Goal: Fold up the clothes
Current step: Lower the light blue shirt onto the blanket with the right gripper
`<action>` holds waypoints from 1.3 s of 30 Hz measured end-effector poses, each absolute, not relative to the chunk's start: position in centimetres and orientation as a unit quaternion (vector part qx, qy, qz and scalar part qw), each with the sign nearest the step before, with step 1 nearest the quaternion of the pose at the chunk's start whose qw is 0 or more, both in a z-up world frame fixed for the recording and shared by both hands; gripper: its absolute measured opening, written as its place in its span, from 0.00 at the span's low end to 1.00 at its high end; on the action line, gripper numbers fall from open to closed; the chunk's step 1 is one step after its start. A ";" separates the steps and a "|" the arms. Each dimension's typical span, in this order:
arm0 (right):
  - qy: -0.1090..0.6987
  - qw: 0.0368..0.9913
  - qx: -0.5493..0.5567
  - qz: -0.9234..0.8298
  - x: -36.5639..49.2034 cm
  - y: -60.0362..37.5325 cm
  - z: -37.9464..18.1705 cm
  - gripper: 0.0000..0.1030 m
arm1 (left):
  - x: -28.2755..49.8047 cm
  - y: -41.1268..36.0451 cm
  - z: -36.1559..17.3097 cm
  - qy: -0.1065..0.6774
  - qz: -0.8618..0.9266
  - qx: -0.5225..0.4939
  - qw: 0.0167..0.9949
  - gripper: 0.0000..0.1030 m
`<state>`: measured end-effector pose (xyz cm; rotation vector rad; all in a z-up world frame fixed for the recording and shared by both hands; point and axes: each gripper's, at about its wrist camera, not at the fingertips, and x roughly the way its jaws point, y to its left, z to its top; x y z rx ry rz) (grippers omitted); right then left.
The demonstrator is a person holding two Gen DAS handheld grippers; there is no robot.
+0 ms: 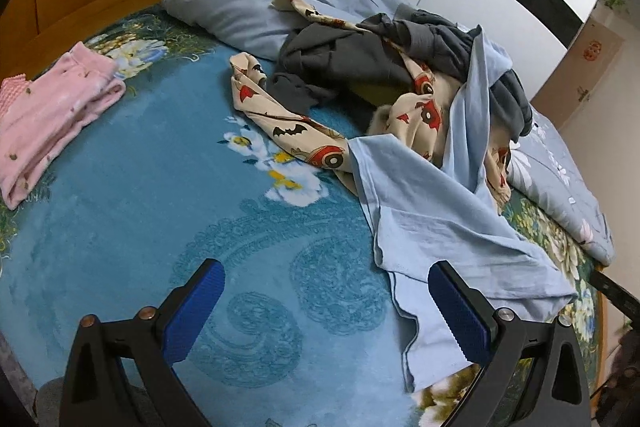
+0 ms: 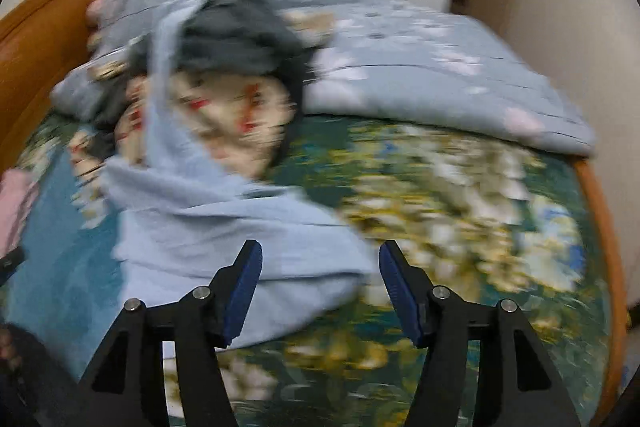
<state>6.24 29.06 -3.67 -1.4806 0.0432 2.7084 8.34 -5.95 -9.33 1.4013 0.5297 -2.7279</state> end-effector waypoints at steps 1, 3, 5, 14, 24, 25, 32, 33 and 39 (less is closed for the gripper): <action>0.014 0.007 -0.484 0.875 5.5 27.7 -4.3 0.60 | 8.5 -6.3 -9.4 0.172 -0.877 0.448 0.019 1.00; 0.019 -0.025 -0.492 0.870 3.9 24.8 -5.7 0.60 | 8.9 -6.9 -9.4 0.174 -0.879 0.443 0.028 1.00; 0.049 -0.062 -0.508 0.857 1.7 21.6 -7.5 0.60 | 9.3 -7.9 -9.6 0.190 -0.877 0.439 0.036 1.00; 0.005 -0.170 -0.549 0.818 -5.2 6.4 -13.9 0.60 | 10.4 -9.9 -9.6 0.208 -0.882 0.421 0.045 1.00; -0.167 -0.111 -0.565 0.801 -8.9 -0.7 -19.6 0.33 | 10.5 -12.1 -11.1 0.256 -0.866 0.425 0.066 1.00; -0.175 -0.098 -0.567 0.799 -9.0 -0.7 -20.0 0.21 | 10.6 -12.3 -11.3 0.261 -0.863 0.427 0.068 1.00; -0.136 -0.093 -0.558 0.814 -8.2 1.4 -17.7 0.05 | 11.0 -13.0 -11.3 0.281 -0.859 0.423 0.071 1.00; -0.116 -0.106 -0.549 0.821 -7.7 2.0 -16.6 0.05 | 11.0 -13.1 -11.2 0.282 -0.859 0.423 0.070 1.00; -0.020 -0.239 -0.494 0.836 -0.3 6.0 -10.2 0.05 | 11.6 -13.3 -10.2 0.279 -0.864 0.415 0.061 1.00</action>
